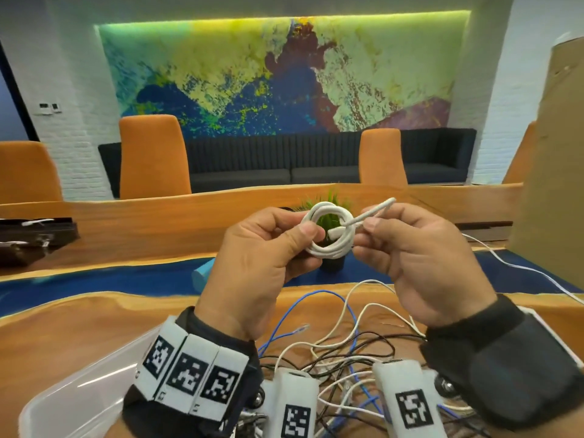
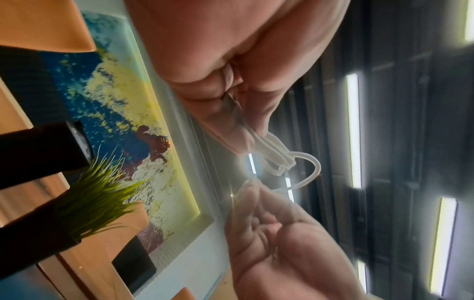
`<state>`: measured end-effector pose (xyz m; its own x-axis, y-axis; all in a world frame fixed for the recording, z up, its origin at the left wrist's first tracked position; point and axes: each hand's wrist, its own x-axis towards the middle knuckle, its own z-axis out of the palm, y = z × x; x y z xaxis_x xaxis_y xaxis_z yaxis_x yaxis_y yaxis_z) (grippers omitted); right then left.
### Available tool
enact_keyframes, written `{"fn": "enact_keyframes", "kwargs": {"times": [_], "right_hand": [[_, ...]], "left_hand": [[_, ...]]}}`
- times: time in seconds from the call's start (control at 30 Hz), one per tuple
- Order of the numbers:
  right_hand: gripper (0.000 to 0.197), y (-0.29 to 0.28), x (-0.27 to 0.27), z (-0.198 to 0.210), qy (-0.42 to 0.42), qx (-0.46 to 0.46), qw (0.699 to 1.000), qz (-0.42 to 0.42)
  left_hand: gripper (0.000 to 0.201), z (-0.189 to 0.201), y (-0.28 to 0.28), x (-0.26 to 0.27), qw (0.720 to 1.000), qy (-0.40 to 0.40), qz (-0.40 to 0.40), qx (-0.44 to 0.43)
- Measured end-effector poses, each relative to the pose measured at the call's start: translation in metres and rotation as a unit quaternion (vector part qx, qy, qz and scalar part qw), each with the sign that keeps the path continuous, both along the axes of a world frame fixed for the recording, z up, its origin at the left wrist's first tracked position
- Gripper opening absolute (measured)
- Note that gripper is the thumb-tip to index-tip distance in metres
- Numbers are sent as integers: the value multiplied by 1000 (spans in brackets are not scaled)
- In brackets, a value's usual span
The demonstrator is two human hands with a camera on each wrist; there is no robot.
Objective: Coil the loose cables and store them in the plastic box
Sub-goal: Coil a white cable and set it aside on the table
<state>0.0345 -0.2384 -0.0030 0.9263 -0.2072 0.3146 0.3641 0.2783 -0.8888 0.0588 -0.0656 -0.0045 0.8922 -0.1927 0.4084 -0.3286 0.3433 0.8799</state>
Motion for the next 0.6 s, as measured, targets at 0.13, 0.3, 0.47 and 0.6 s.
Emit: {"fn": "enact_keyframes", "kwargs": {"times": [0.13,0.3,0.47,0.6], "right_hand": [[17,3,2,-1,43,133,985,105],[12,2,8,-6,76,181,972,125],[15,9,2,-11,85,147,955,244],[34,10,-2,-14,61,99,923,366]], "left_hand": [[26,0,0,1,999,-27,23,12],[27,1,2,1,998,-37,43,1],[17,-1,-3,1,999,-23,19,-17],[14,-4,-9,-2,998,-53,43,-17]]}}
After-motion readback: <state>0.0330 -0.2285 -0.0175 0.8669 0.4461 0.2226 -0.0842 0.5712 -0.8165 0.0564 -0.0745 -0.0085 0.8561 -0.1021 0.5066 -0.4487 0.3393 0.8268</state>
